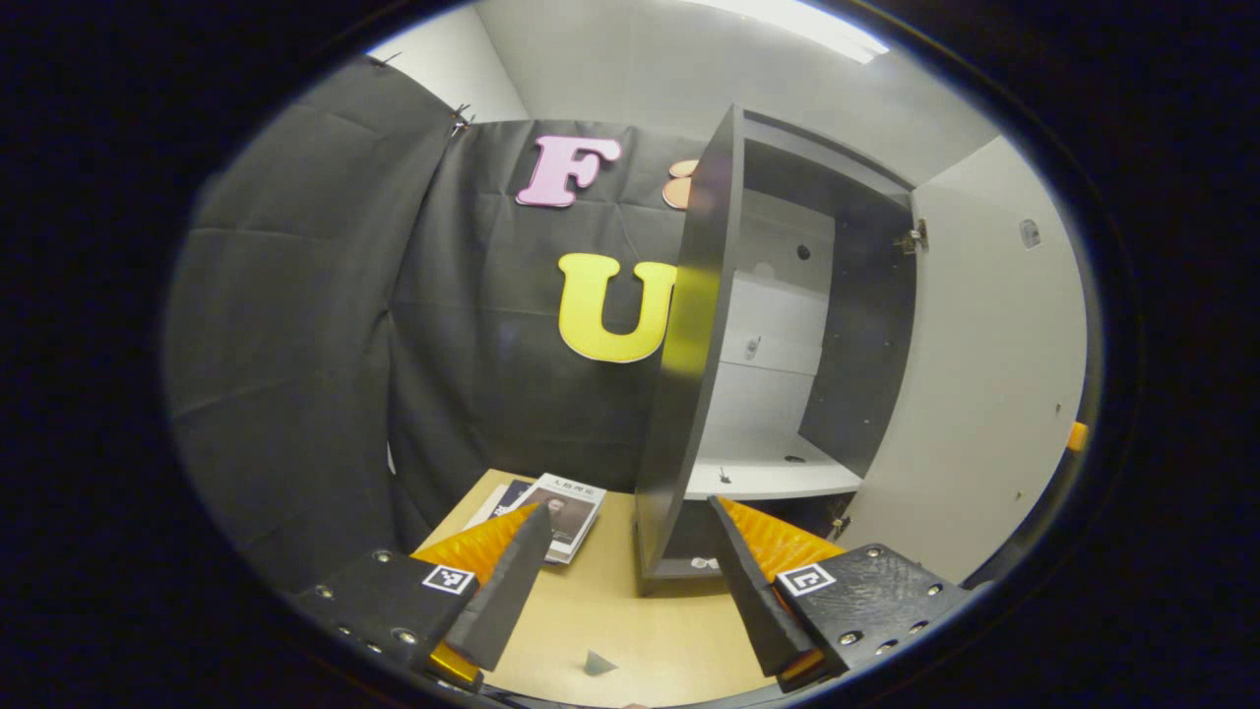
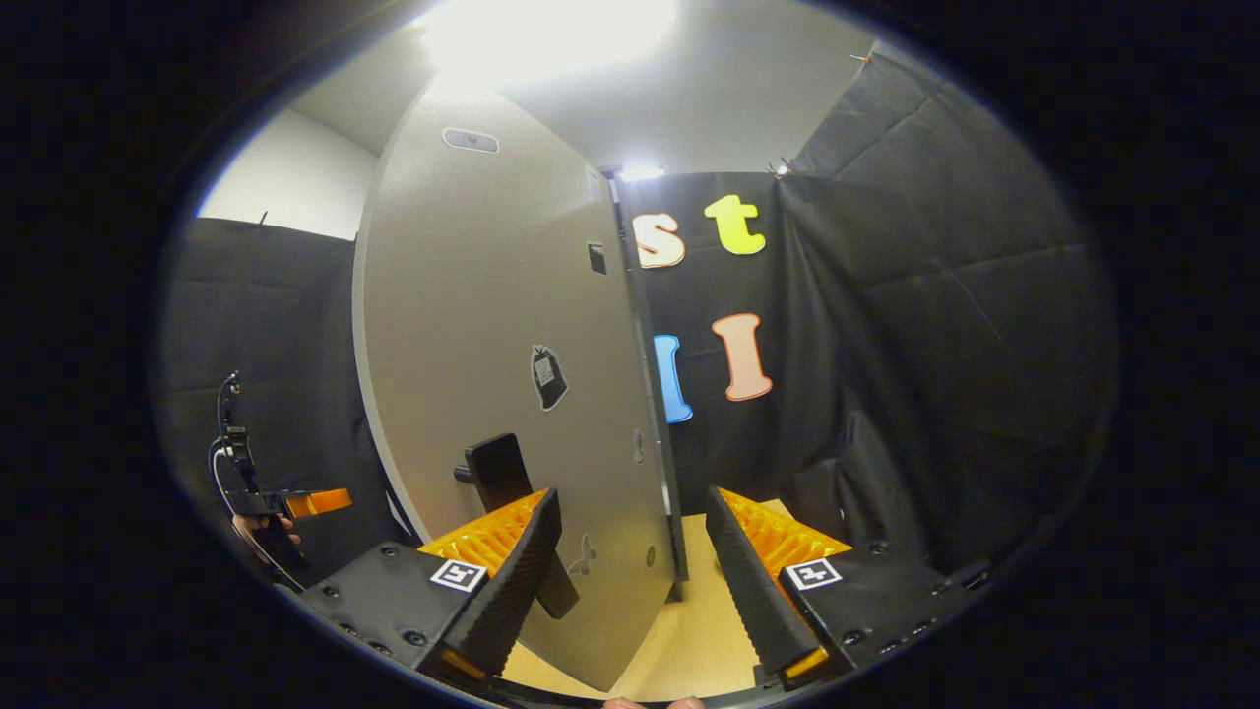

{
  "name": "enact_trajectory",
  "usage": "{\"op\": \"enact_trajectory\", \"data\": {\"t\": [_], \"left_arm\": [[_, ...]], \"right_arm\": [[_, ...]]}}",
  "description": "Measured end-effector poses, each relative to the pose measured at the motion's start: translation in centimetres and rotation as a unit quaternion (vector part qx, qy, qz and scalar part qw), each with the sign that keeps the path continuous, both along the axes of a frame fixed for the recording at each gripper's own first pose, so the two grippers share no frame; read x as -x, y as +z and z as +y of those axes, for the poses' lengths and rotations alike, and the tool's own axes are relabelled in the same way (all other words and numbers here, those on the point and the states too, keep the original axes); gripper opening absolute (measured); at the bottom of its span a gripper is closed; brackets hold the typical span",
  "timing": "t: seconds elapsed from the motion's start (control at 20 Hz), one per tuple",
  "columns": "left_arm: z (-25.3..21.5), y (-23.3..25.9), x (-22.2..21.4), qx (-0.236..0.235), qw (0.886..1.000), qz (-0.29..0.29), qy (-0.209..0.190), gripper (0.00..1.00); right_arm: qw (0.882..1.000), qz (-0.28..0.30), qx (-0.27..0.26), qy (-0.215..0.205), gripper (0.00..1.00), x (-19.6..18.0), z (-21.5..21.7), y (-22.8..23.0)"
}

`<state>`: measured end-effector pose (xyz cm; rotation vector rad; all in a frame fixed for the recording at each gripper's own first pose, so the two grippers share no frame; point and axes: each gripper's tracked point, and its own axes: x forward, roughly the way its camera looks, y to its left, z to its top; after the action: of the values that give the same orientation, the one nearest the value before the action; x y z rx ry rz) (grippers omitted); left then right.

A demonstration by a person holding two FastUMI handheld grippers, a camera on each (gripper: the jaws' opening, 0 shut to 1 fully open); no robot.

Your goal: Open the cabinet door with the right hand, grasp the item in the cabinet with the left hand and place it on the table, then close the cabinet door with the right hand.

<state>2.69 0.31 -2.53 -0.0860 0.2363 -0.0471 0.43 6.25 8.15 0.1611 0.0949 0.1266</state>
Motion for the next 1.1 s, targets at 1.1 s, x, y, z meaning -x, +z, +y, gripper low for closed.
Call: {"op": "enact_trajectory", "data": {"t": [1.1], "left_arm": [[7.8, 0.0, -1.1, -0.029, 0.999, -0.014, 0.01, 0.93]], "right_arm": [[0.995, -0.022, -0.004, 0.1, 0.9, -10.8, 18.0, -0.8]]}}
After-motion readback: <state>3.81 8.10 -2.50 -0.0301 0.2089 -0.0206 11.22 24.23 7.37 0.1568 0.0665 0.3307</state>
